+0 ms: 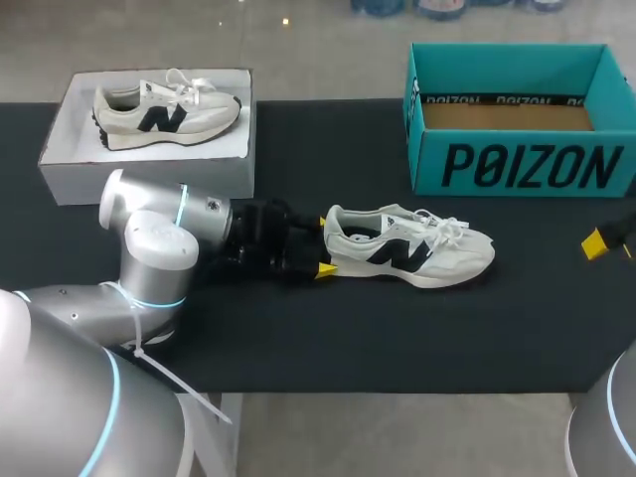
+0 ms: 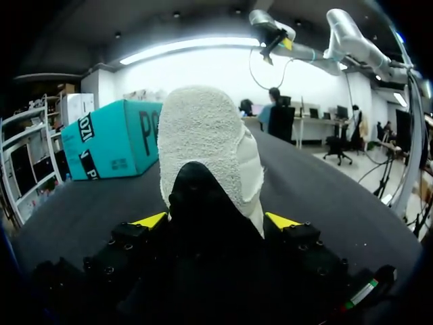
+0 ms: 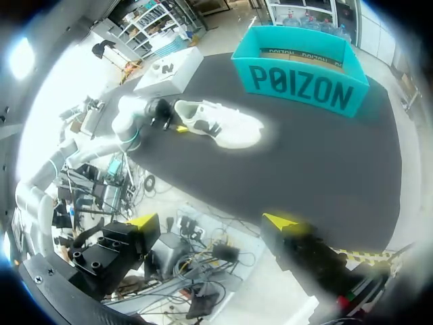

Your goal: Take the shoe out of the shoebox, open the shoe tongue, remove and reinsert the insole, then place the shoe into the shoebox

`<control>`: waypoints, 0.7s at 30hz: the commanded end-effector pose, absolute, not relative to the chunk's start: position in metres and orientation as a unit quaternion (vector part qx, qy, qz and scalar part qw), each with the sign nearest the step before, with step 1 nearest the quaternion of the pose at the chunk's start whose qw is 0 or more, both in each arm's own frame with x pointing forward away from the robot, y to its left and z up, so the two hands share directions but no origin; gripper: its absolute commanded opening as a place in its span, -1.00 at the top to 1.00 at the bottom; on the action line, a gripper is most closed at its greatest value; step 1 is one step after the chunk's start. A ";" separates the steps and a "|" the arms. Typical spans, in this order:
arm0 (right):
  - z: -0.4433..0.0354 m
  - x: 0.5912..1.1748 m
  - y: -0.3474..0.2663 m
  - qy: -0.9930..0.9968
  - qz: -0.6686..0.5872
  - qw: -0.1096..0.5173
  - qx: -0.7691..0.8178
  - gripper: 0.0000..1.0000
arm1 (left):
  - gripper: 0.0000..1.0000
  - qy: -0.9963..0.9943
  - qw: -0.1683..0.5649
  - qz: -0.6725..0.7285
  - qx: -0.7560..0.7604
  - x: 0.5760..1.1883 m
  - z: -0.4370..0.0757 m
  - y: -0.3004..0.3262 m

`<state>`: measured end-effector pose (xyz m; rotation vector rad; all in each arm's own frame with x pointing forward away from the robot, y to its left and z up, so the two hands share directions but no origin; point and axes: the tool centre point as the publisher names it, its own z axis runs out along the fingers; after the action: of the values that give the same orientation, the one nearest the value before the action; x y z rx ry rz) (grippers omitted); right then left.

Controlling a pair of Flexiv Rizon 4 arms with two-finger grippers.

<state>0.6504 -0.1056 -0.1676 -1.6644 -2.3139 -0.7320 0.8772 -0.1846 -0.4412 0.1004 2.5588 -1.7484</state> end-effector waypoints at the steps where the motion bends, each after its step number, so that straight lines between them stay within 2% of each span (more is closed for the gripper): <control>1: -0.168 0.652 -0.105 -0.783 -0.246 0.100 -0.563 -1.00 | 1.00 0.826 0.019 -0.563 0.033 0.880 -0.446 -0.188; 8: -0.168 0.652 -0.105 -0.783 -0.246 0.100 -0.563 -1.00 | 1.00 0.826 0.019 -0.563 0.033 0.880 -0.446 -0.188; 12: -0.158 0.662 -0.056 -0.782 -0.209 0.036 -0.586 -1.00 | 1.00 0.826 0.019 -0.563 0.033 0.880 -0.446 -0.188; 15: -0.157 0.669 -0.029 -0.776 -0.192 0.019 -0.600 -1.00 | 1.00 0.826 0.019 -0.563 0.033 0.880 -0.446 -0.188; 21: -0.160 0.689 0.015 -0.748 -0.089 -0.087 -0.652 -1.00 | 1.00 0.826 0.019 -0.563 0.033 0.880 -0.446 -0.188</control>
<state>0.6693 -0.0210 -0.1630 -1.9475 -2.3982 -0.5923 0.8774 -0.1847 -0.4413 0.1005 2.5590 -1.7484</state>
